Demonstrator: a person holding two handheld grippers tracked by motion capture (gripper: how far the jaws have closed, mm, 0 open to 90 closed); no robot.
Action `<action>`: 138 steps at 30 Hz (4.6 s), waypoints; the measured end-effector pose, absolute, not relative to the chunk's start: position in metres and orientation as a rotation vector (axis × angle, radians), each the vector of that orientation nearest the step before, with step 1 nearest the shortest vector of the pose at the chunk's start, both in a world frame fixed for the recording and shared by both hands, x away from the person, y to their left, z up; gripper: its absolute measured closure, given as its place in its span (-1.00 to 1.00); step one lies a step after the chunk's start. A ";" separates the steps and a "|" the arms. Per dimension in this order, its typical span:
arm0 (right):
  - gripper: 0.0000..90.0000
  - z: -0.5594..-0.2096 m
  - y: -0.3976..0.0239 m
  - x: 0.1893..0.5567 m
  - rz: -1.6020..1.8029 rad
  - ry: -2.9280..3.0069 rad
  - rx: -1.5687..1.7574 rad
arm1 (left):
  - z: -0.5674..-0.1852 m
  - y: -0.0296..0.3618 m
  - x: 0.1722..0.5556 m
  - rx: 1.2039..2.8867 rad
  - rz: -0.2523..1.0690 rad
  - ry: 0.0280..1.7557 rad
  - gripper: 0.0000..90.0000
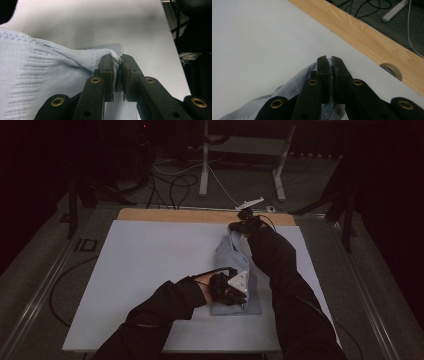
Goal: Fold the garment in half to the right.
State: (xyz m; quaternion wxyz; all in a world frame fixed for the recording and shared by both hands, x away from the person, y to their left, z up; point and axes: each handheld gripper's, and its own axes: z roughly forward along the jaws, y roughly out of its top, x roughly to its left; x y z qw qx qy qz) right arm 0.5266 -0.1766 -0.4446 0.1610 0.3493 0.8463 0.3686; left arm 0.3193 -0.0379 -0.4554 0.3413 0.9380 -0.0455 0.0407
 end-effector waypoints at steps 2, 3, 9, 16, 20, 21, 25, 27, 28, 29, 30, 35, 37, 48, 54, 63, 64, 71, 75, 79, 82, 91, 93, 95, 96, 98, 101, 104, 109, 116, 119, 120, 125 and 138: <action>0.91 -0.444 -0.179 0.526 1.057 2.414 0.995 | -0.458 -0.044 0.320 2.446 0.103 -0.119 0.82; 0.91 -0.444 -0.179 0.526 1.057 2.414 0.995 | -0.458 -0.044 0.320 2.446 0.103 -0.119 0.81; 0.62 -0.446 -0.186 0.525 1.063 2.401 1.013 | -0.464 -0.059 0.324 2.452 0.085 -0.087 0.80; -0.40 -0.453 -0.189 0.521 1.085 2.438 1.031 | -0.468 -0.064 0.320 2.466 0.073 -0.114 0.12; -0.66 -0.454 -0.192 0.520 1.154 2.470 1.039 | -0.465 -0.062 0.319 2.462 0.070 -0.110 -0.12; -0.68 -0.454 -0.192 0.520 1.166 2.473 1.046 | -0.464 -0.062 0.318 2.462 0.074 -0.108 -0.17; -0.71 -0.454 -0.191 0.518 1.163 2.483 1.033 | -0.460 -0.059 0.316 2.454 0.080 -0.100 -0.30; -0.72 -0.453 -0.190 0.516 1.171 2.482 1.022 | -0.458 -0.056 0.316 2.458 0.073 -0.094 -0.37; -0.73 -0.453 -0.190 0.515 1.173 2.485 1.018 | -0.457 -0.055 0.315 2.461 0.079 -0.097 -0.39; -0.74 -0.452 -0.190 0.514 1.178 2.488 1.015 | -0.456 -0.054 0.315 2.462 0.082 -0.092 -0.39; -0.74 -0.452 -0.189 0.514 1.176 2.486 1.006 | -0.455 -0.052 0.315 2.461 0.085 -0.083 -0.43; -0.76 -0.452 -0.191 0.509 1.195 2.476 1.008 | -0.449 -0.042 0.314 2.454 0.096 -0.065 -0.54; -0.76 -0.452 -0.192 0.509 1.198 2.473 1.009 | -0.448 -0.039 0.314 2.452 0.095 -0.060 -0.57; -0.76 -0.448 -0.199 0.495 1.211 2.450 0.956 | -0.443 -0.004 0.315 2.418 0.066 0.016 -0.86; -0.75 -0.452 -0.208 0.489 1.226 2.445 0.936 | -0.446 0.017 0.314 2.401 0.079 0.082 -0.96; -0.75 -0.467 -0.219 0.488 1.216 2.431 1.001 | -0.469 0.078 0.304 2.366 0.067 0.264 -0.99; -0.75 -0.470 -0.218 0.489 1.217 2.444 1.012 | -0.469 0.078 0.304 2.366 0.067 0.264 -0.99; -0.70 -0.488 -0.209 0.500 1.189 2.465 1.096 | -0.488 0.132 0.286 2.314 0.079 0.417 -0.99; -0.66 -0.498 -0.206 0.507 1.170 2.475 1.137 | -0.490 0.144 0.282 2.295 0.086 0.448 -0.99; -0.20 -0.511 -0.207 0.517 1.127 2.494 1.209 | -0.498 0.168 0.275 2.252 0.095 0.513 -0.99; 0.45 -0.514 -0.205 0.517 1.066 2.528 1.173 | -0.504 0.178 0.267 2.215 0.110 0.540 -0.99; 0.90 -0.492 -0.195 0.517 1.158 2.489 1.084 | -0.513 0.193 0.258 2.138 0.123 0.565 -0.99; 0.90 -0.495 -0.195 0.520 1.113 2.497 1.116 | -0.515 0.195 0.258 2.144 0.119 0.582 -0.99; 0.90 -0.500 -0.196 0.522 1.070 2.508 1.157 | -0.517 0.197 0.258 2.153 0.111 0.587 -0.99; 0.90 -0.503 -0.198 0.523 1.056 2.512 1.164 | -0.518 0.198 0.258 2.153 0.114 0.589 -0.99; 0.90 -0.507 -0.199 0.524 1.052 2.516 1.186 | -0.519 0.199 0.258 2.148 0.107 0.594 -0.99; 0.89 -0.513 -0.200 0.526 1.042 2.529 1.206 | -0.520 0.201 0.260 2.145 0.106 0.599 -0.99; 0.88 -0.518 -0.199 0.527 0.986 2.526 1.203 | -0.519 0.202 0.260 2.140 0.110 0.603 -0.99; 0.79 -0.518 -0.199 0.527 0.975 2.520 1.199 | -0.518 0.205 0.260 2.131 0.116 0.612 -0.99; 0.39 -0.513 -0.197 0.526 0.959 2.519 1.175 | -0.515 0.207 0.260 2.125 0.130 0.612 -0.99; -0.02 -0.501 -0.199 0.521 1.035 2.511 1.158 | -0.512 0.210 0.260 2.119 0.143 0.615 -0.99; -0.12 -0.497 -0.199 0.519 1.058 2.521 1.145 | -0.511 0.211 0.260 2.122 0.147 0.614 -0.99; -0.51 -0.483 -0.197 0.506 1.149 2.560 1.051 | -0.511 0.214 0.262 2.115 0.142 0.614 -0.99; -0.59 -0.462 -0.188 0.462 1.262 2.601 0.884 | -0.511 0.217 0.262 2.119 0.149 0.602 -0.99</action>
